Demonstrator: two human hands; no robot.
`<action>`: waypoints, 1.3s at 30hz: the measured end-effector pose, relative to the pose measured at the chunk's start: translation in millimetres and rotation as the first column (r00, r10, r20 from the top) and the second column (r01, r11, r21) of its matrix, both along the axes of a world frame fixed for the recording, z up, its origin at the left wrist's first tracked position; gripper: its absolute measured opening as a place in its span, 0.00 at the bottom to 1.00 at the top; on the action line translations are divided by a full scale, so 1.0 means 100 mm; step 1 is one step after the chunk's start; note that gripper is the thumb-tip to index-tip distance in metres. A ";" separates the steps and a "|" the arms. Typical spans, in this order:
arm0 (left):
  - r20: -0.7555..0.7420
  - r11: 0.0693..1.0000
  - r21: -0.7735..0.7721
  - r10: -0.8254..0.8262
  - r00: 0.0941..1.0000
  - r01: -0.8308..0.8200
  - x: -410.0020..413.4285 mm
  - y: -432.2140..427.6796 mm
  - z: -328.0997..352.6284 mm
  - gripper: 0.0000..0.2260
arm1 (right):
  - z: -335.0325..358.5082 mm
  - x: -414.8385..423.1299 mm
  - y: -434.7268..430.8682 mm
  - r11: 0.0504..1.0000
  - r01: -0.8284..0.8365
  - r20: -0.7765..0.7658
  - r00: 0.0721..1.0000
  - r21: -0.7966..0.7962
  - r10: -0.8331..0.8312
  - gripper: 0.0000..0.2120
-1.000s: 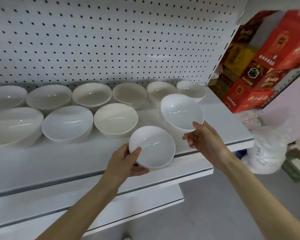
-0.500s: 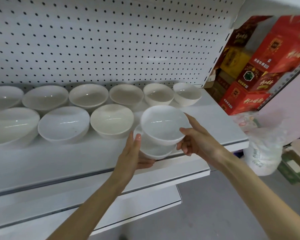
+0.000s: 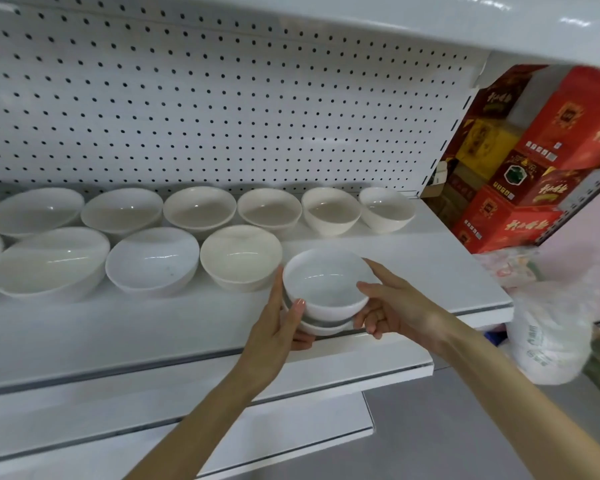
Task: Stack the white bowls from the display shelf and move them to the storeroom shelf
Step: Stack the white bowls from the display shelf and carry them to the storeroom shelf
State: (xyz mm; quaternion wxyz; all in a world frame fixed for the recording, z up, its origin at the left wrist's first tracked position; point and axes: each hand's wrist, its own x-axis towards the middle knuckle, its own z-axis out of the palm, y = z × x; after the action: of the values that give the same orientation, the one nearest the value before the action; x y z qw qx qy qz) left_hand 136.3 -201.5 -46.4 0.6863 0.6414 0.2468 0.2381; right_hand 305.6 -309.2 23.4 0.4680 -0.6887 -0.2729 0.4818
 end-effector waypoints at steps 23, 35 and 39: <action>0.026 0.999 -0.017 0.050 0.998 -0.050 0.03 0.00 -0.12 0.23 | -0.23 0.09 0.01 0.980 -0.134 0.284 0.943 -0.149 0.172 0.30; -0.036 0.996 -0.042 0.076 0.996 -0.077 0.16 0.04 -0.08 0.20 | -0.49 0.11 0.01 0.994 -0.106 0.061 0.992 -0.001 0.106 0.34; 0.003 0.994 -0.101 0.049 0.999 -0.048 0.33 0.03 -0.05 0.25 | -0.51 0.21 0.04 0.998 -0.052 0.072 0.996 0.047 0.048 0.37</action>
State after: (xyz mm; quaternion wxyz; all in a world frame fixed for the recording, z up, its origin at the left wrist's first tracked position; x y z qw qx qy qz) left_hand 169.4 -198.4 -51.5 0.7125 0.5990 0.2722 0.2437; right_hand 326.5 -304.8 -27.6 0.4625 -0.6867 -0.3181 0.4619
